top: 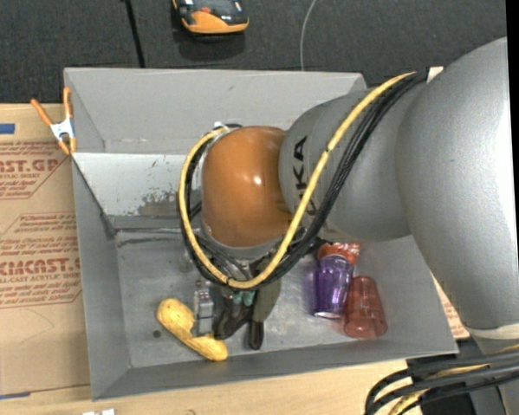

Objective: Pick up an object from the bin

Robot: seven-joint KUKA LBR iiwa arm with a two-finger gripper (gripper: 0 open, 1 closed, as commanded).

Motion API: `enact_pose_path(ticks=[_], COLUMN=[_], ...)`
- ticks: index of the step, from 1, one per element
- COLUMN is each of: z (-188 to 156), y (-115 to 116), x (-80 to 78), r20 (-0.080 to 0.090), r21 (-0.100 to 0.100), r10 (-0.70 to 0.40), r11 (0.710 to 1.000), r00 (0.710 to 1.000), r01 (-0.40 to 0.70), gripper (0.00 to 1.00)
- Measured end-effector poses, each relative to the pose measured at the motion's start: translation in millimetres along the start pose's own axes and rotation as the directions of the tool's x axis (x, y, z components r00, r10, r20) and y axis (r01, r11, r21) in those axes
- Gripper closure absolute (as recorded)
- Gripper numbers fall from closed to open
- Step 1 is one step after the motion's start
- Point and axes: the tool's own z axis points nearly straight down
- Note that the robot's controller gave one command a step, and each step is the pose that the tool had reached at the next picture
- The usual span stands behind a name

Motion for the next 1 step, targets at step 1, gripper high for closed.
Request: enact_pose_path(ticks=[1], z=[-4.4], y=[-0.7], x=[-1.9], r20=[0.007], r21=[-0.001], r10=[0.002], r11=[1.000], r00=[1.000], r01=[-0.002], gripper=[0.00])
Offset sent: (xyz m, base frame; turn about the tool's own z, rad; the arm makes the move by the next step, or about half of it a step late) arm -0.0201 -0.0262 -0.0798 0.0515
